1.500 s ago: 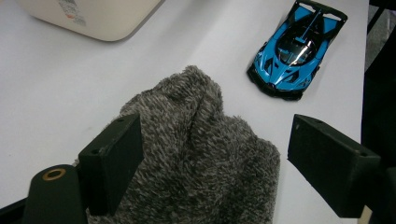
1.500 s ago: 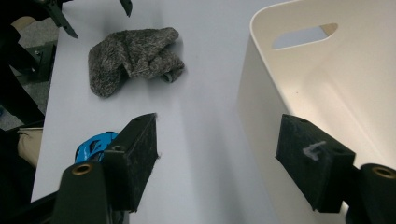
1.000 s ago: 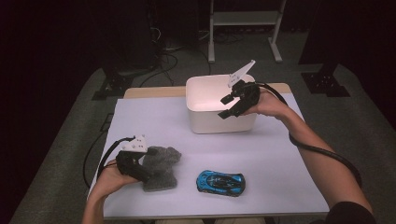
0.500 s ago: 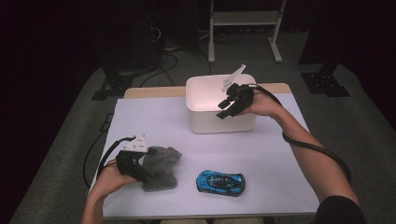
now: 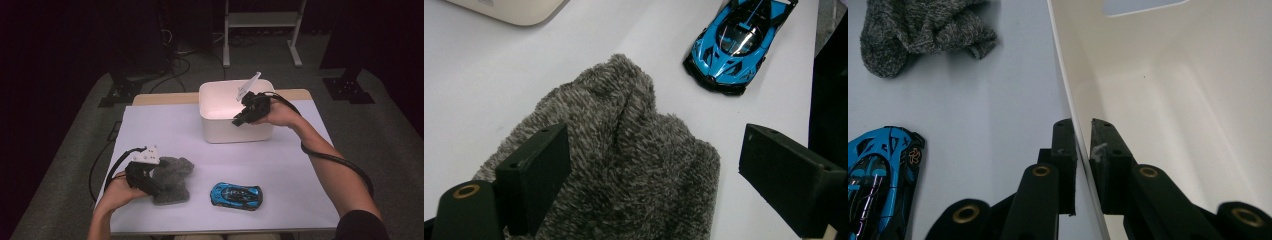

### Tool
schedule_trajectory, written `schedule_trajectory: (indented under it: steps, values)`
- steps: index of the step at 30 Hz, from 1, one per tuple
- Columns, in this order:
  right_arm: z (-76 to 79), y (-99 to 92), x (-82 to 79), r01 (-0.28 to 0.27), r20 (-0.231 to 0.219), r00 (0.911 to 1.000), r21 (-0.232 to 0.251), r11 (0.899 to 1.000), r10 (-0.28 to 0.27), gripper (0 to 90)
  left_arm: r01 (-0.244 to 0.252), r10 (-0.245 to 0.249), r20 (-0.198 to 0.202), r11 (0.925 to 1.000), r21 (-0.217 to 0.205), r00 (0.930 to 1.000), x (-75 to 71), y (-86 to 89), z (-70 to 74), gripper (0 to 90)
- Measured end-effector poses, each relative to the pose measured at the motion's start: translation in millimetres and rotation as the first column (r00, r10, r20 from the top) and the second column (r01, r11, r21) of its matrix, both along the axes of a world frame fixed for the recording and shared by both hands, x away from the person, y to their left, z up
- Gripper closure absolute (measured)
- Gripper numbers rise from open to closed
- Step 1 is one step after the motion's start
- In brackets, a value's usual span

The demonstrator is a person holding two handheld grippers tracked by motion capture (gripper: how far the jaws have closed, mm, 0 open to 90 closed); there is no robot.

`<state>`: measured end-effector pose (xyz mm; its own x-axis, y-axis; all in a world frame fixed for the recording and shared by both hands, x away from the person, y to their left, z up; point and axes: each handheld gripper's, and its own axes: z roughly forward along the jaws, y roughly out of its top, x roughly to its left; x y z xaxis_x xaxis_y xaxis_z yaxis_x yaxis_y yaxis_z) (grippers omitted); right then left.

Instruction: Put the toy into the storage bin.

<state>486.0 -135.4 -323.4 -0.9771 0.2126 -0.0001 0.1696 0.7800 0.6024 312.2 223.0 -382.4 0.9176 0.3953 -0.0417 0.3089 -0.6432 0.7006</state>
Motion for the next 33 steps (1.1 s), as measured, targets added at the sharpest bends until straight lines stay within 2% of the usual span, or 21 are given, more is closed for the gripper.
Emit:
schedule_trajectory:
  steps: [7,14,22,33]
  values:
    - [1.3,2.2,-2.8,-0.015,-0.017,0.9998,-0.021,1.000,0.014,82.7,0.001,-0.001,0.005,0.9999,-0.012,1.0000,-1.5,2.0,2.3,12.3]
    - [1.8,4.7,-6.0,-0.035,-0.034,0.9988,-0.011,0.999,0.034,84.8,0.003,-0.003,0.004,1.0000,-0.004,1.0000,-1.9,1.2,1.9,11.5]
    - [3.0,8.2,-18.1,-0.062,-0.041,0.9973,-0.023,0.998,0.061,85.6,0.013,-0.013,0.005,0.9999,-0.003,0.9999,-3.1,-1.9,2.9,11.2]
    - [4.3,12.8,-45.9,-0.113,-0.053,0.9924,-0.032,0.993,0.111,85.8,0.029,-0.029,0.008,0.9996,-0.002,0.9995,-4.0,-6.4,3.6,11.1]
